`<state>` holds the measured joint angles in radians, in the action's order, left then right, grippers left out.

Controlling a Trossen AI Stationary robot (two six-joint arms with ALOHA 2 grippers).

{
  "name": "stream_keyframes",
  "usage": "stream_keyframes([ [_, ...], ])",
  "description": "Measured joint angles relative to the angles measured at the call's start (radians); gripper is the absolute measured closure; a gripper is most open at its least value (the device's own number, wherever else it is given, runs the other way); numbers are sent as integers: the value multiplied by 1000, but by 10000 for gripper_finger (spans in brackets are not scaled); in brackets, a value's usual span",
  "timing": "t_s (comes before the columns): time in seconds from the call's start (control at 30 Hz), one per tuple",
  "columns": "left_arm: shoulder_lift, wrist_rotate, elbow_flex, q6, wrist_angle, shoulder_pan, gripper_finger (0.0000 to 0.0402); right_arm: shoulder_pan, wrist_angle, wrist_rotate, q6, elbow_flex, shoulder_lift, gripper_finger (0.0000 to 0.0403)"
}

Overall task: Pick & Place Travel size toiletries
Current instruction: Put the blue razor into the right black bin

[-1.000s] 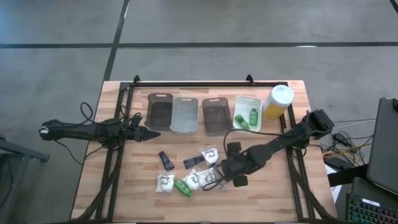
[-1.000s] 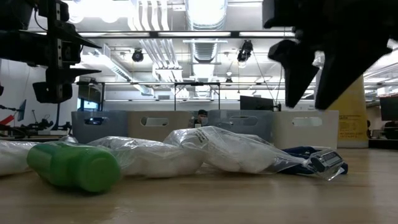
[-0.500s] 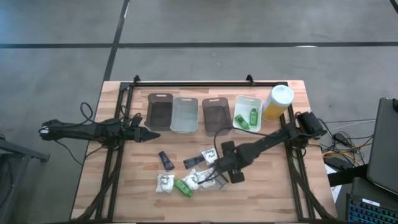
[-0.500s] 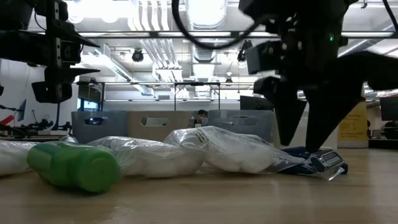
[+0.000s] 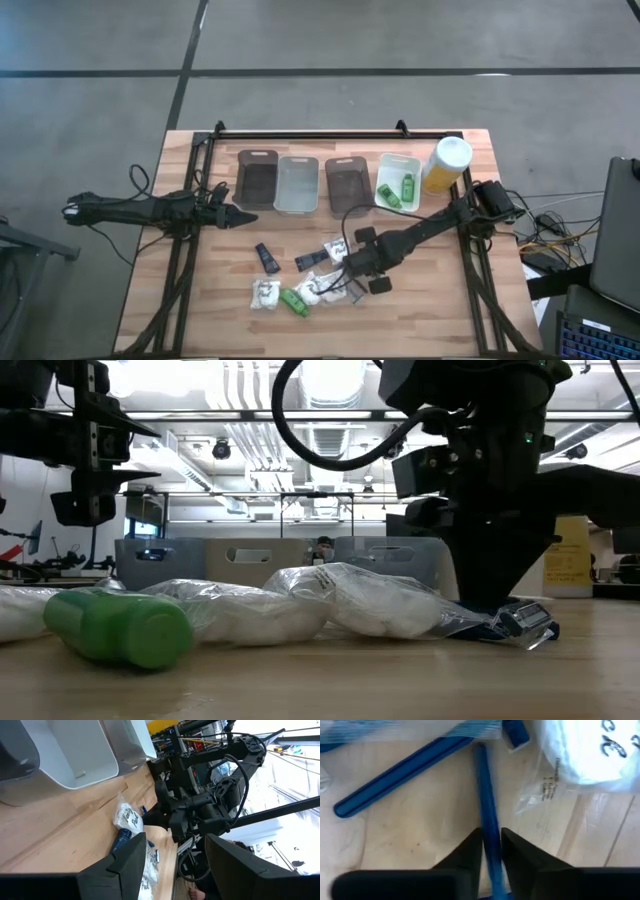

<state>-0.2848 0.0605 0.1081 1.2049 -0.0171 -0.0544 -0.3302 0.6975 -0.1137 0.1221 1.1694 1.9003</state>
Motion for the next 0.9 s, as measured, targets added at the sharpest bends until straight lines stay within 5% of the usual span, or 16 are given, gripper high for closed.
stream_keyframes([
  [0.33, 0, 2, 0, 4, 8, 0, 193, -18, 255, 59, 338, 71, -117, 374],
  [0.5, 1, 2, 0, 20, 9, 0, 193, -4, 263, -2, 781, 95, -313, 374],
  [0.63, 1, 3, 0, 9, 9, 0, 193, 94, 179, -131, 1083, 46, -427, 372],
  [0.9, 1, 3, 0, 8, 9, 0, 193, 409, -157, -156, 1078, -50, -426, 371],
])
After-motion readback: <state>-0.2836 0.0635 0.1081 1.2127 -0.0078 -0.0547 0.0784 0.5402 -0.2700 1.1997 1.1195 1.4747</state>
